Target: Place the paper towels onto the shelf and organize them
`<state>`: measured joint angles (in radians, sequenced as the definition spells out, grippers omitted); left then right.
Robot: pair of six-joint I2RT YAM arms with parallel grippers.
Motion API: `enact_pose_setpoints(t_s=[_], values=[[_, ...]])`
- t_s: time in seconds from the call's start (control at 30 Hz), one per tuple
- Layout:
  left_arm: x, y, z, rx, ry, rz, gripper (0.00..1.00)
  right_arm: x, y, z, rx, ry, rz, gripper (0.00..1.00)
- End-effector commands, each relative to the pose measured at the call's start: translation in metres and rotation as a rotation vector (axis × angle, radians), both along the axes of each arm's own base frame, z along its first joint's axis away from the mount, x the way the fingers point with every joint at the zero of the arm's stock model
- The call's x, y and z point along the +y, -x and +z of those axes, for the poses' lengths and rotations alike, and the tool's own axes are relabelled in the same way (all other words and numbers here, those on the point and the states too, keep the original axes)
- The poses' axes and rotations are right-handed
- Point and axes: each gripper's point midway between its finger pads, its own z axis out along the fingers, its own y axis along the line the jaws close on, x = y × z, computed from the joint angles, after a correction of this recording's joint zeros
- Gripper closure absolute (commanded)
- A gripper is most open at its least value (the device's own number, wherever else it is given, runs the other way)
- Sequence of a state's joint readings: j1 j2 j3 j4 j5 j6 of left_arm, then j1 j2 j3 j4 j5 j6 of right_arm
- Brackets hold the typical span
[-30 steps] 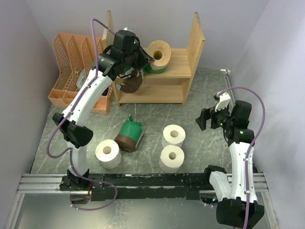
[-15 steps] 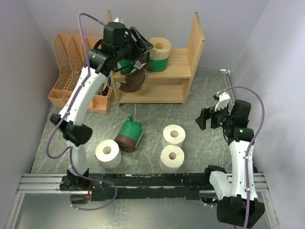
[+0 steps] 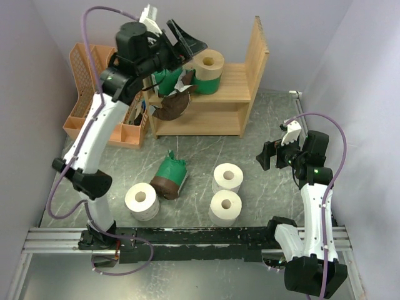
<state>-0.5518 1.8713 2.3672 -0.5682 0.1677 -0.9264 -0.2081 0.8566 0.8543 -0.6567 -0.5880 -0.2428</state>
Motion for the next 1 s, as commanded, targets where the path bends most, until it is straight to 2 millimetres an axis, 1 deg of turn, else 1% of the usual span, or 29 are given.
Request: enact_pose_setpoints(t_s=[0.0, 0.1, 0.13, 0.17, 0.2, 0.23, 0.3, 0.33, 0.37, 0.4, 0.47, 0.5, 0.57, 0.67, 0.73, 0.77, 0.83, 0.9, 0.97], values=[[0.033, 0.075, 0.113, -0.352, 0.073, -0.074, 0.05, 0.002, -0.001, 0.003, -0.011, -0.002, 0.01, 0.0], [0.055, 0.105, 0.128, -0.436, -0.006, -0.062, 0.06, 0.002, -0.001, 0.004, -0.014, 0.0, 0.011, 0.0], [0.062, 0.112, 0.124, -0.437, -0.051, -0.06, 0.07, 0.002, -0.001, 0.003, -0.013, 0.0, 0.011, 0.0], [0.068, 0.117, 0.113, -0.427, -0.106, -0.058, 0.07, 0.002, -0.001, 0.004, -0.015, 0.0, 0.011, 0.0], [0.074, 0.122, 0.097, -0.404, -0.163, -0.06, 0.07, 0.002, 0.0, 0.004, -0.017, 0.001, 0.011, 0.0], [0.078, 0.124, 0.074, -0.366, -0.226, -0.064, 0.07, 0.002, 0.0, 0.005, -0.019, 0.001, 0.011, 0.0], [0.089, 0.13, 0.015, -0.239, -0.358, -0.077, 0.07, 0.002, 0.0, 0.005, -0.023, 0.001, 0.012, 0.0], [0.094, 0.135, -0.021, -0.164, -0.425, -0.096, 0.07, 0.003, 0.0, 0.005, -0.023, 0.0, 0.013, 0.0], [0.1, 0.146, -0.048, -0.11, -0.475, -0.117, 0.07, 0.003, 0.0, 0.004, -0.019, -0.002, 0.015, 0.0], [0.104, 0.153, -0.08, -0.046, -0.531, -0.143, 0.07, 0.003, 0.0, 0.003, -0.014, -0.004, 0.017, 0.0], [0.11, 0.174, -0.123, 0.026, -0.604, -0.202, 0.07, 0.004, -0.001, 0.0, -0.001, -0.006, 0.021, 0.0], [0.113, 0.183, -0.138, 0.047, -0.633, -0.222, 0.06, 0.004, -0.002, 0.0, 0.002, -0.006, 0.022, 0.0], [0.124, 0.196, -0.159, 0.082, -0.684, -0.242, 0.05, 0.005, -0.002, -0.001, 0.007, -0.008, 0.026, 0.0], [0.138, 0.211, -0.184, 0.11, -0.763, -0.275, 0.05, 0.006, -0.002, -0.002, 0.008, -0.008, 0.028, 0.0], [0.142, 0.218, -0.197, 0.111, -0.786, -0.293, 0.04, 0.006, -0.002, -0.001, 0.005, -0.008, 0.03, 0.0], [0.144, 0.219, -0.205, 0.118, -0.799, -0.292, 0.03, 0.006, -0.002, -0.001, 0.003, -0.008, 0.031, 0.0], [0.149, 0.215, -0.227, 0.165, -0.845, -0.276, 0.03, 0.007, -0.001, 0.0, 0.002, -0.01, 0.036, 0.0], [0.148, 0.206, -0.242, 0.212, -0.886, -0.257, 0.04, 0.008, 0.0, 0.0, 0.0, -0.011, 0.04, 0.0], [0.148, 0.191, -0.251, 0.253, -0.934, -0.195, 0.04, 0.01, 0.001, 0.002, -0.005, -0.011, 0.054, 0.0]])
